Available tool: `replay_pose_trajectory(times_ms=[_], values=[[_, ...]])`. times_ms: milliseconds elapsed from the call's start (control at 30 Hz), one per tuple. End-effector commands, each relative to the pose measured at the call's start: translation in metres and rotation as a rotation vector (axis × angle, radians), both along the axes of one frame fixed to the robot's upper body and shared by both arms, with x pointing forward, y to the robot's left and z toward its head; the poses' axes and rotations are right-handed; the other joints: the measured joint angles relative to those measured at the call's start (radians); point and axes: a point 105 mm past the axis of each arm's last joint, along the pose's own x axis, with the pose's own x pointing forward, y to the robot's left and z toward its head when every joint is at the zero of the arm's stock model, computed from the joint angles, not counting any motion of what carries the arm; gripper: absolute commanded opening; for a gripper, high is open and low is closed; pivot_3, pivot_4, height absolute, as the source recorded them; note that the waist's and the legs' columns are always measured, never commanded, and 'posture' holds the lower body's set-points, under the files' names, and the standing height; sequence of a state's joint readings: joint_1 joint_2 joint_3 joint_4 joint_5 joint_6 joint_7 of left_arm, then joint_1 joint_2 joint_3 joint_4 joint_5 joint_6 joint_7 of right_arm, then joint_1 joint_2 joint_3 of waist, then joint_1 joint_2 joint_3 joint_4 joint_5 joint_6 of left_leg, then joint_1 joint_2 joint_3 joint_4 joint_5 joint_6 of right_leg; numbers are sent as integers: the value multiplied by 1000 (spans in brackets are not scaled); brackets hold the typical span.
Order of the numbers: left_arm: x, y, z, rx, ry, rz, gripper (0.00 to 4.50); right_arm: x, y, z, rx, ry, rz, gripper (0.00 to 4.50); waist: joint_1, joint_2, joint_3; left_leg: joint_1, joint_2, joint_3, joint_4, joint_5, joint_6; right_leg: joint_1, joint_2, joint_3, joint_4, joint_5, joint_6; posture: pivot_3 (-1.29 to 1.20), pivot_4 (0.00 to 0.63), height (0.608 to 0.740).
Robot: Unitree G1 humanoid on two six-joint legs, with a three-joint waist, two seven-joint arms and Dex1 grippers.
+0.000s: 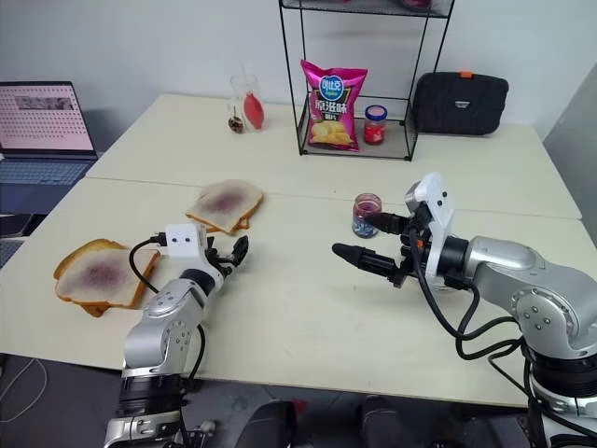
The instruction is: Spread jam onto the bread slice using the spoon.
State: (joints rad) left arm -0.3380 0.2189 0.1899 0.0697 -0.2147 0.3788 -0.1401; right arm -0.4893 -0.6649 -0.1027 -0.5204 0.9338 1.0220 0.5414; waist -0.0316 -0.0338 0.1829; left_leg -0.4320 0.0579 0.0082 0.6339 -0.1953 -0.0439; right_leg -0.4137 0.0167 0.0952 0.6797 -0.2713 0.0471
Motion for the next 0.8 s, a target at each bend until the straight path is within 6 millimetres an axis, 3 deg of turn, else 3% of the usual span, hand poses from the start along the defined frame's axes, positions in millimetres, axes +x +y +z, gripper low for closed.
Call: replay_pose_trajectory(times_ms=[33,200,333,467,800], values=[[10,-9,8,29,-67,9,3894,-2,-1,10,2,-34,5,4500,0,0,0,0,0,0,0,0,0,0,0,0,0,0,0,0,150,740],[14,-17,7,29,-82,30,3894,-2,-3,13,-1,-41,-8,4500,0,0,0,0,0,0,0,0,0,0,0,0,-1,0,0,0,150,740],[16,-8,9,29,-94,91,3894,-3,-4,13,-2,-40,-11,4500,0,0,0,0,0,0,0,0,0,0,0,0,0,0,0,0,150,740],[17,3,11,18,-93,154,3017,-2,-5,14,-1,-42,-17,4500,0,0,0,0,0,0,0,0,0,0,0,0,0,0,0,0,150,740],[19,5,10,-20,-83,182,905,0,-6,17,11,-42,-28,4500,0,0,0,0,0,0,0,0,0,0,0,0,0,0,0,0,150,740]])
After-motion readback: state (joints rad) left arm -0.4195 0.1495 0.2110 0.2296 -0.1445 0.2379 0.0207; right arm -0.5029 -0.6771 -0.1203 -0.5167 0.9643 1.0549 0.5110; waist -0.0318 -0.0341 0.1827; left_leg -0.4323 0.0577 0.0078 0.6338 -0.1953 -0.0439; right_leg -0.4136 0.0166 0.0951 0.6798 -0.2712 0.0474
